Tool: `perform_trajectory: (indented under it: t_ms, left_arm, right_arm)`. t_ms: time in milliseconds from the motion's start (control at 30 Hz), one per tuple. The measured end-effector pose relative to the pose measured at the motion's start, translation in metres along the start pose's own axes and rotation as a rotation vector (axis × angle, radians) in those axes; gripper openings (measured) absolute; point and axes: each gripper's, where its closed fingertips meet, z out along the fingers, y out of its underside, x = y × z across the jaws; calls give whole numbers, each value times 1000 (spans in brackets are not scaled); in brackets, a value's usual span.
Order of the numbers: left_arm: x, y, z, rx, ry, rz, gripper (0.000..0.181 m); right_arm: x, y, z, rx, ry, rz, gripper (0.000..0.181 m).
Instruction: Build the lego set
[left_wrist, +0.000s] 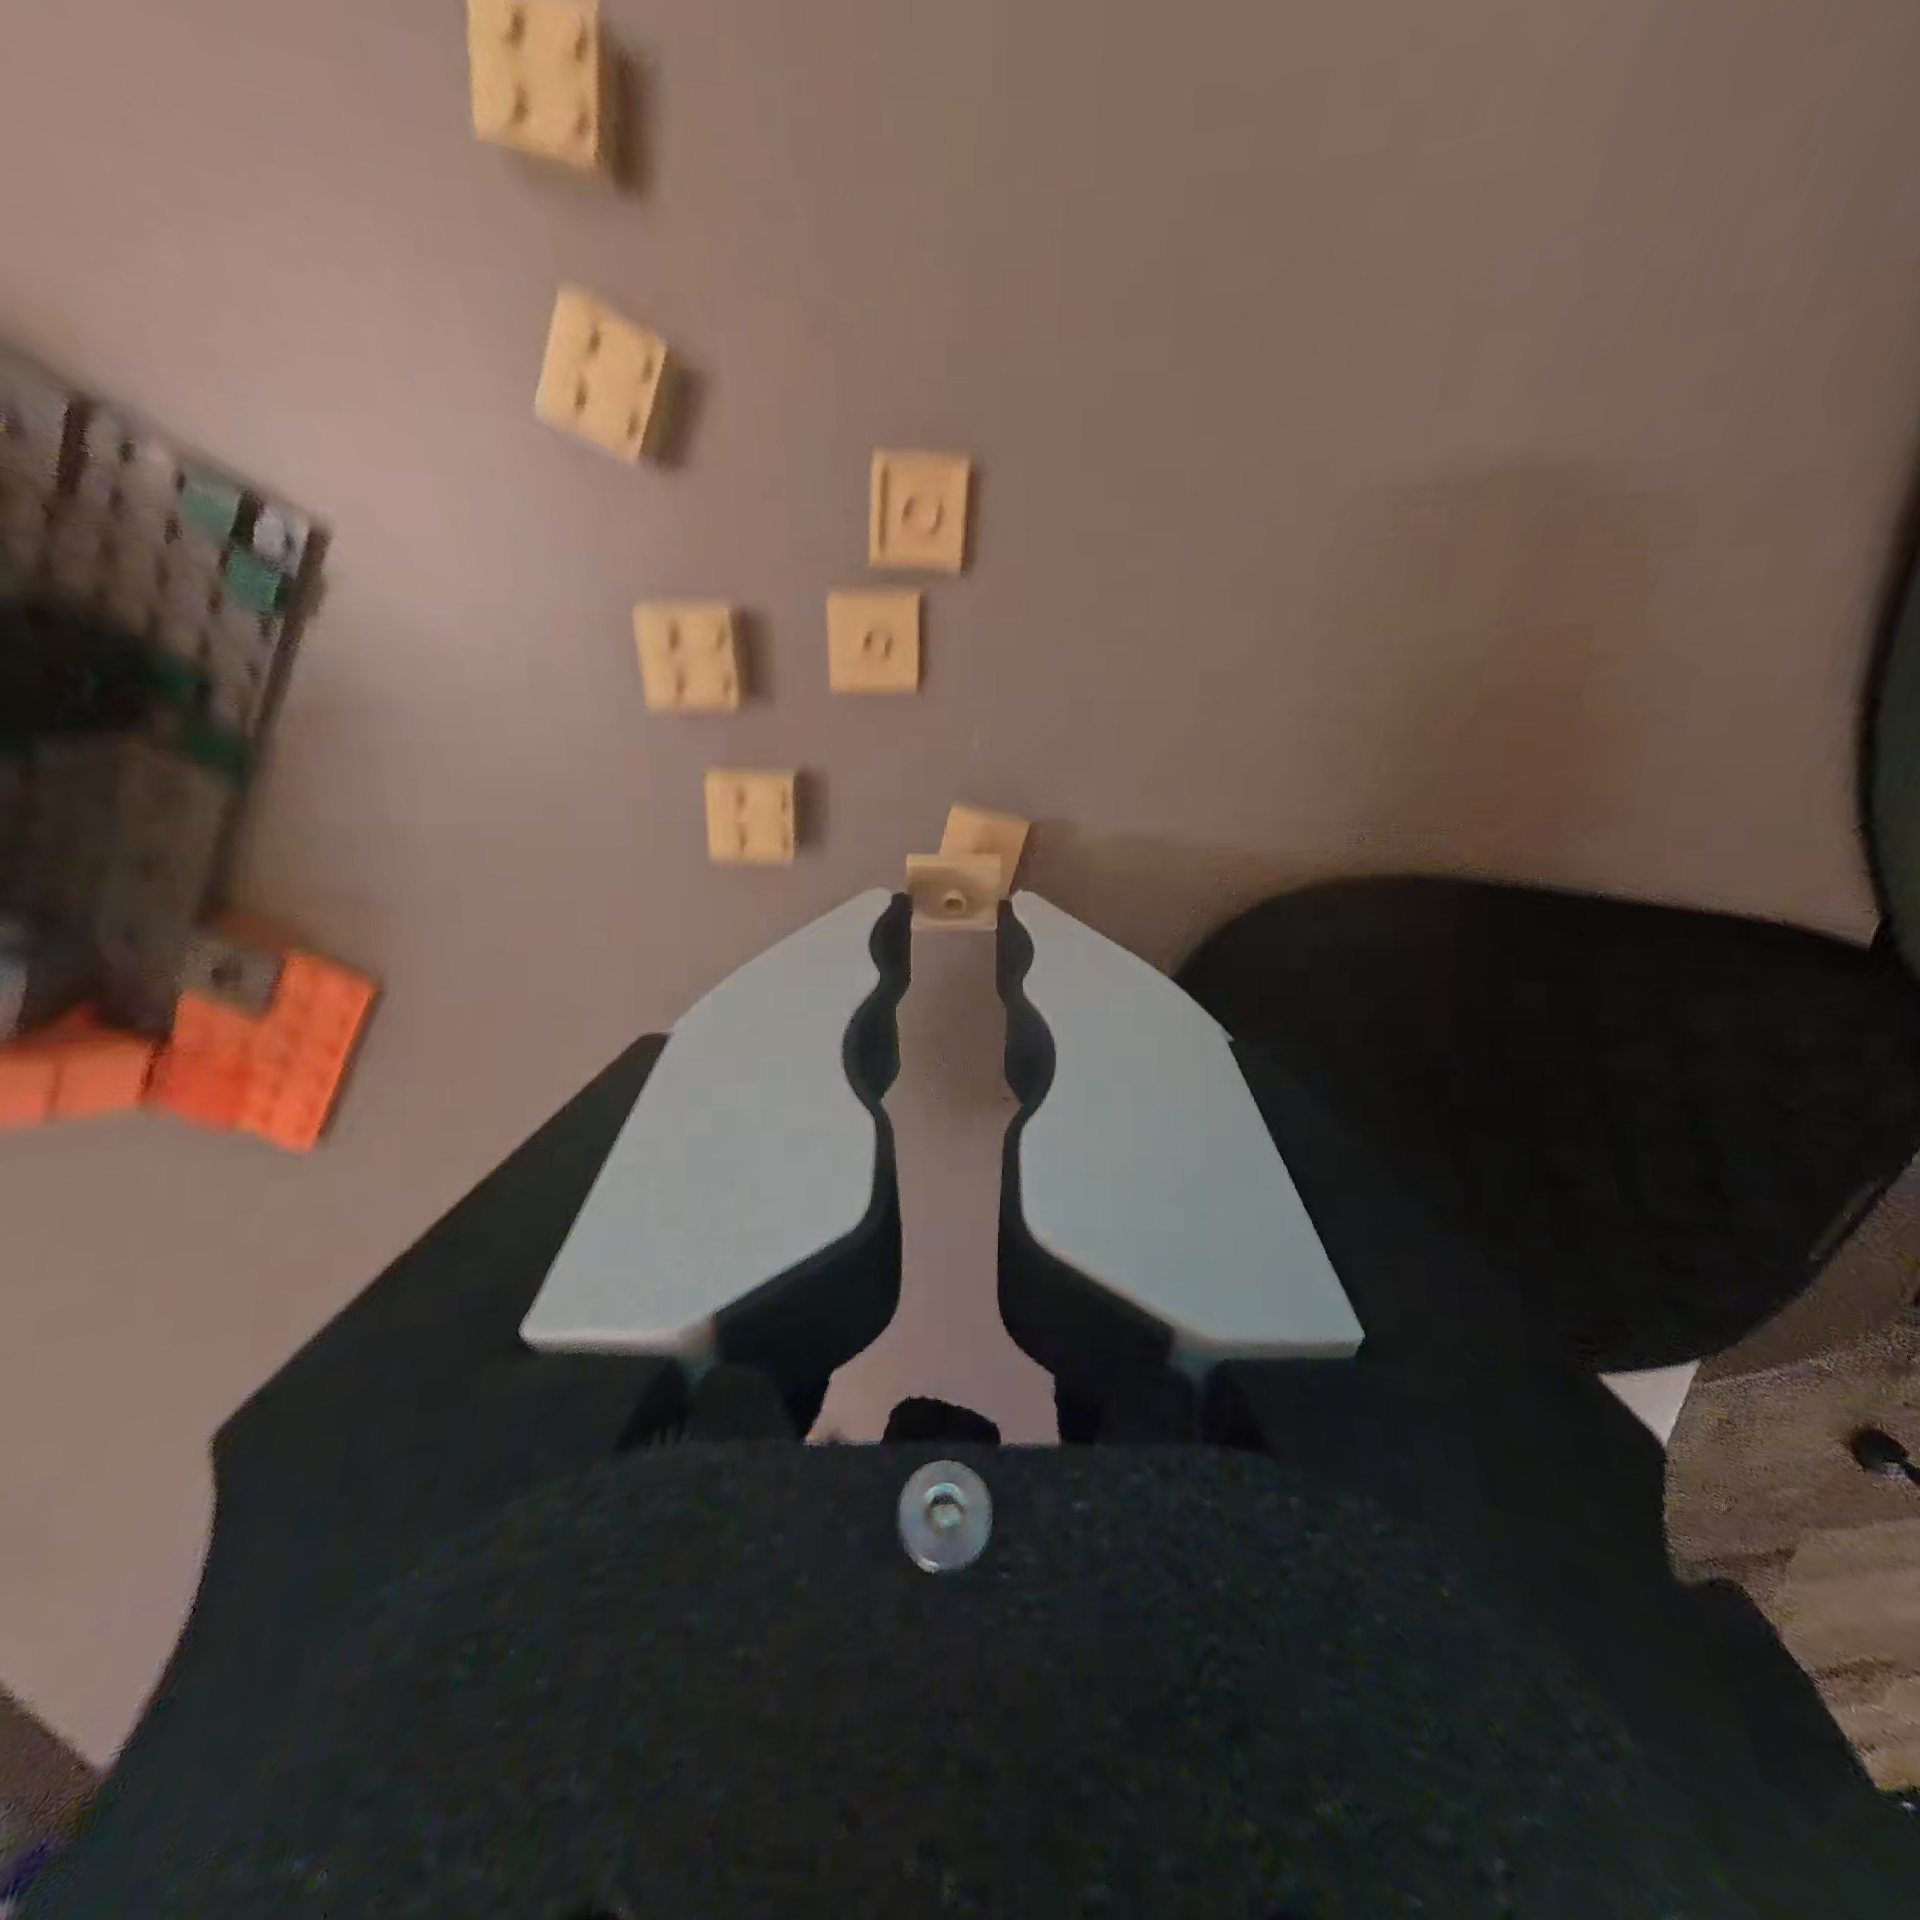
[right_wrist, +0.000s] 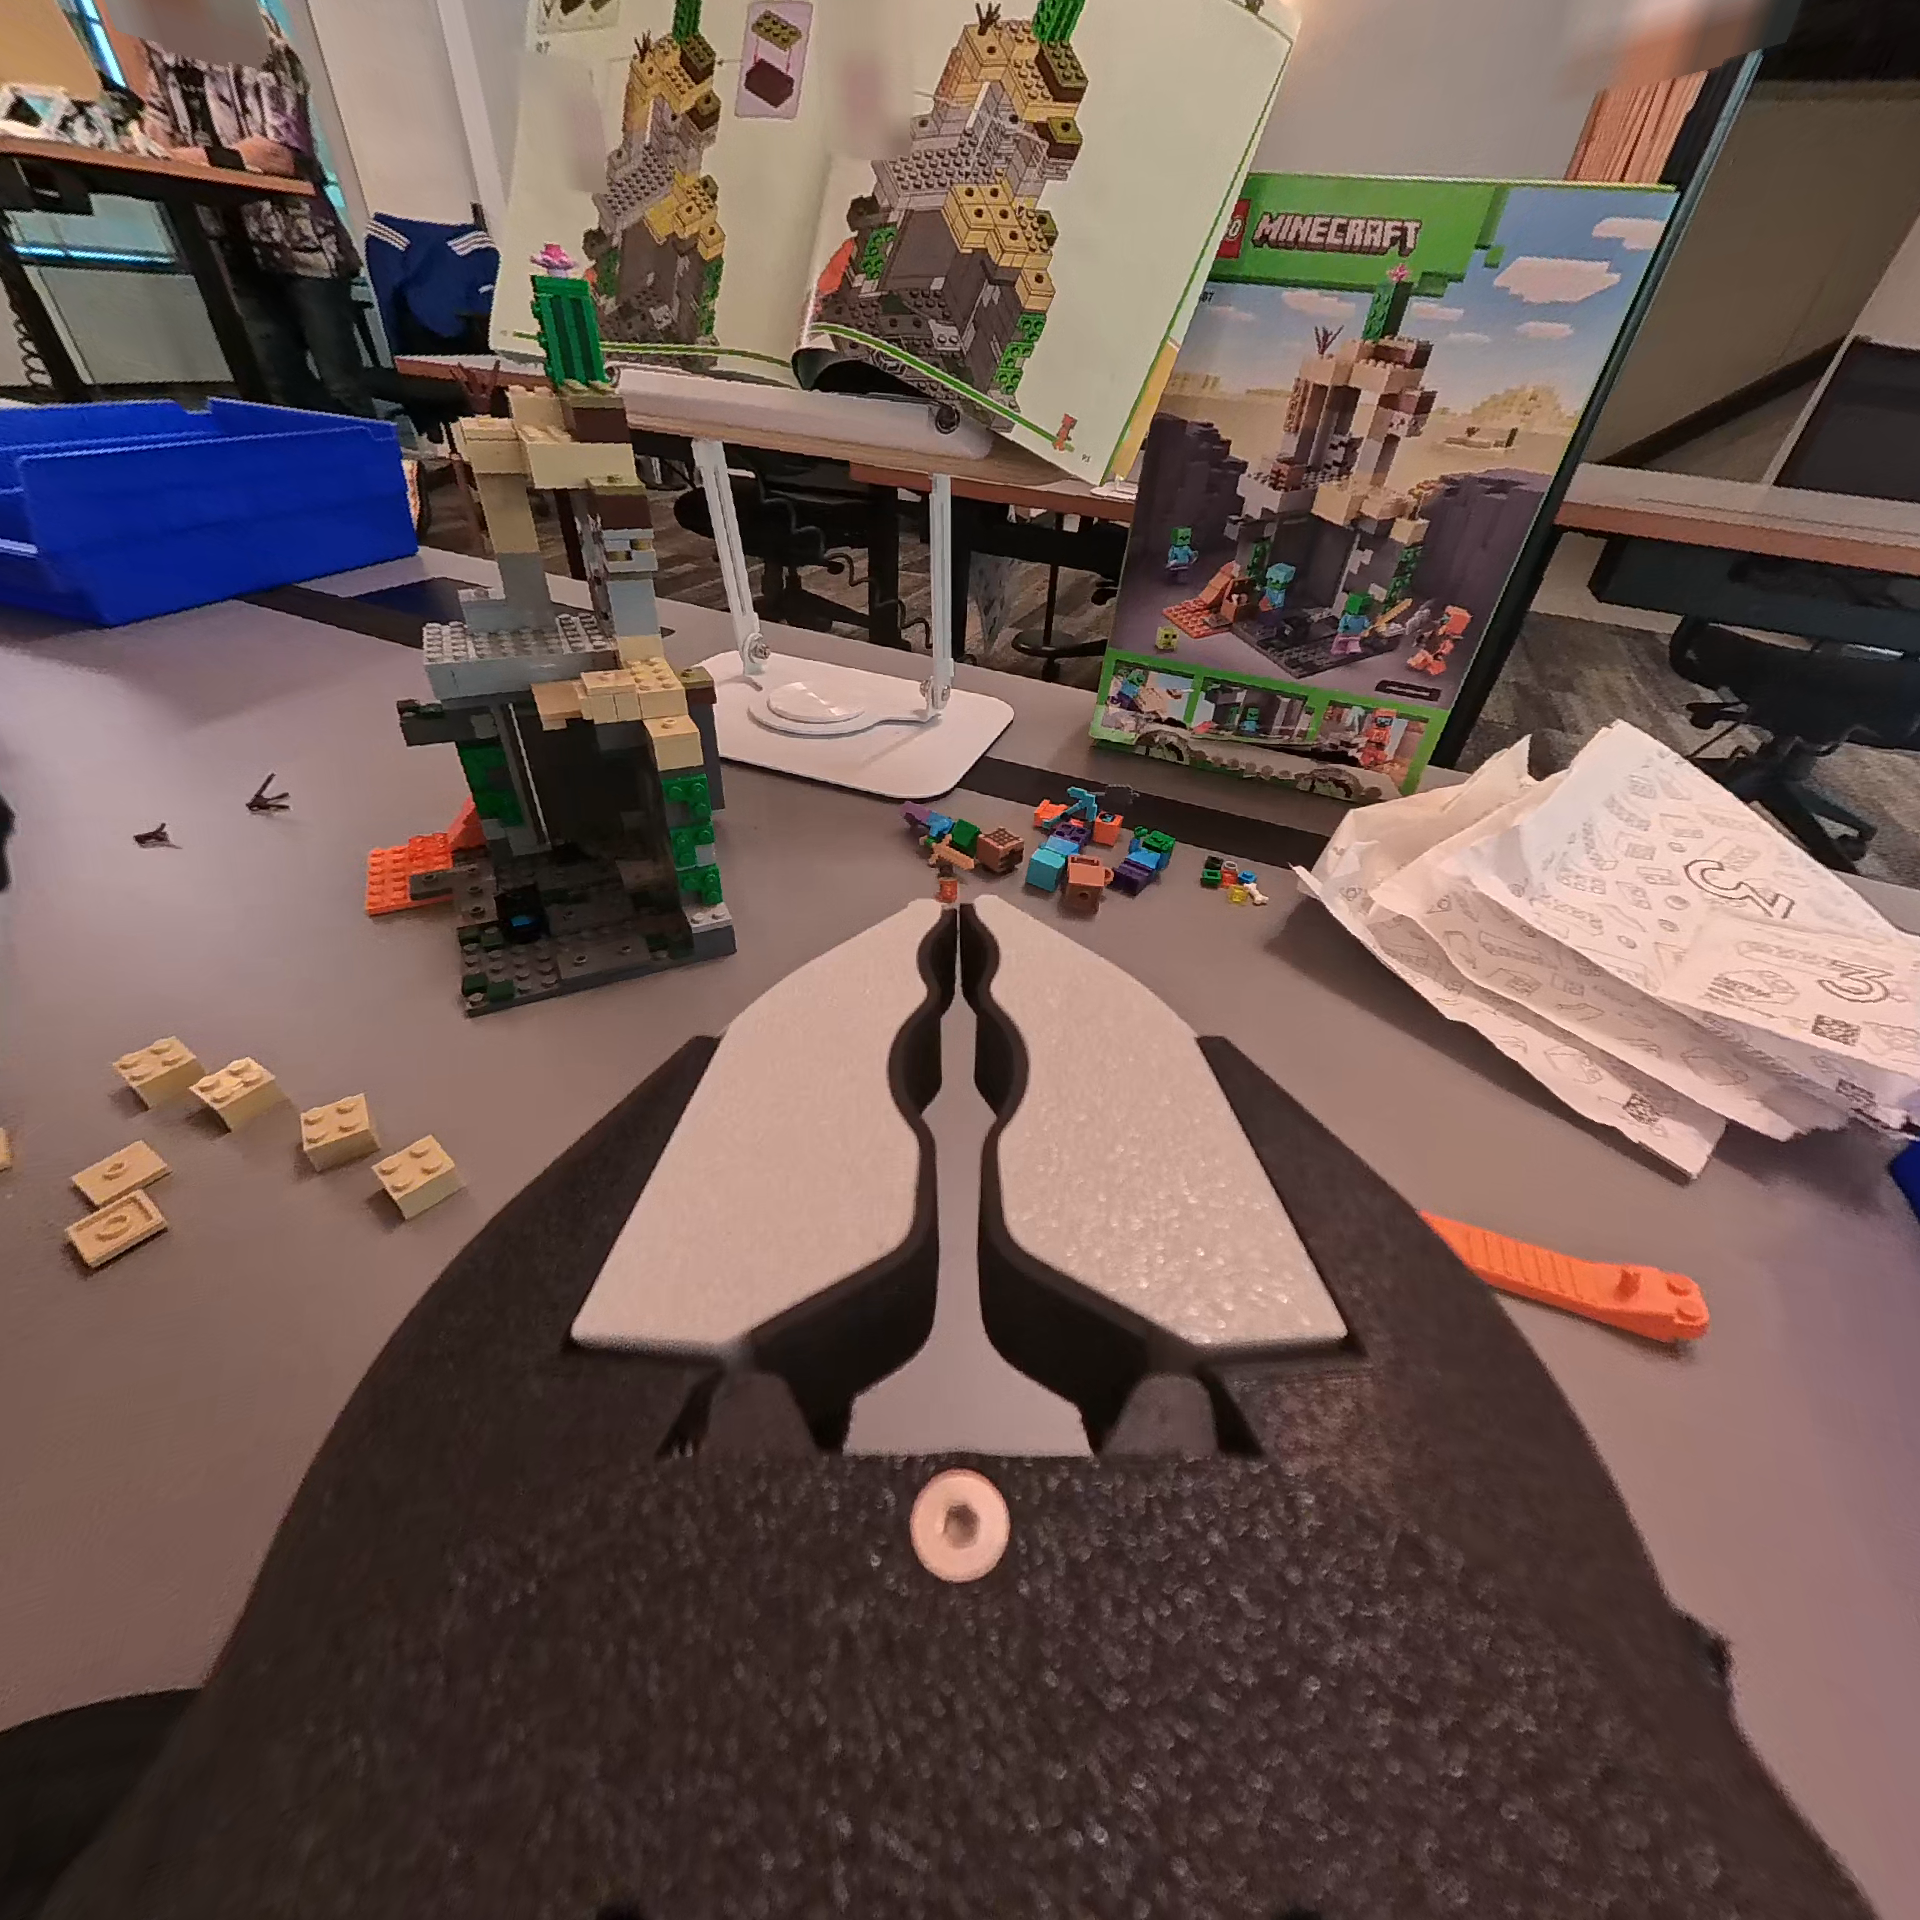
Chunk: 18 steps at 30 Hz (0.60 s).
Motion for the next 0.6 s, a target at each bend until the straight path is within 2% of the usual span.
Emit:
perform_trajectory:
  t_ms: [267,400,600]
  left_arm:
    - [-3,-69,15,95,33,45,15]
    - [-11,-88,23,81,39,70,15]
    - [-15,-94,30,99,35,64,19]
  right_arm:
    - [-6,-1,-1,1,-16,-18,0]
    - [-7,-1,-1,1,-20,-19,0]
    - [-11,-1,-2,0,-37,-18,1]
